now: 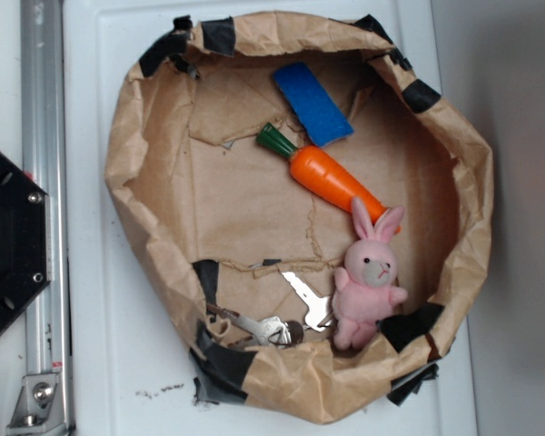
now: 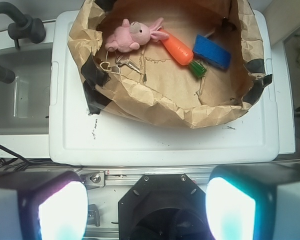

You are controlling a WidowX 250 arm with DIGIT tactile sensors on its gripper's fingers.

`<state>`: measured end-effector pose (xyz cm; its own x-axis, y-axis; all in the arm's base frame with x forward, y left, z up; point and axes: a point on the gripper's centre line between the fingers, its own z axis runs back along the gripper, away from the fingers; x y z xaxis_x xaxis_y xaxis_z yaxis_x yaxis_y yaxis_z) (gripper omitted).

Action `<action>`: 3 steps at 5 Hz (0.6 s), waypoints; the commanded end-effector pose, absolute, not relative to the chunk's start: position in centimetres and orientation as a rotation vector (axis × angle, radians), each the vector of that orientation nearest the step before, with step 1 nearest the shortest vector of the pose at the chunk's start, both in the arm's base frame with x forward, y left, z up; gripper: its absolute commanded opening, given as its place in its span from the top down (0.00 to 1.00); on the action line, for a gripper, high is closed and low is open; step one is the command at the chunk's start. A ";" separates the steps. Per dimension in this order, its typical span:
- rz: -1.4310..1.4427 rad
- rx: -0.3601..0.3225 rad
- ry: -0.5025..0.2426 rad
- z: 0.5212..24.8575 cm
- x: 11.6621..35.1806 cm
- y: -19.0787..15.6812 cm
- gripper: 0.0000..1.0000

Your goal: Grab the blue sponge.

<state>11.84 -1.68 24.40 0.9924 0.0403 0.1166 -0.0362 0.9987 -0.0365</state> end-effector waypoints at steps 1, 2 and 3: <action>0.038 -0.034 -0.118 24.4 11.8 -1.7 0.00; -0.068 0.077 -0.248 21.7 16.8 0.1 0.00; -0.215 0.211 -0.297 18.7 22.1 1.2 0.00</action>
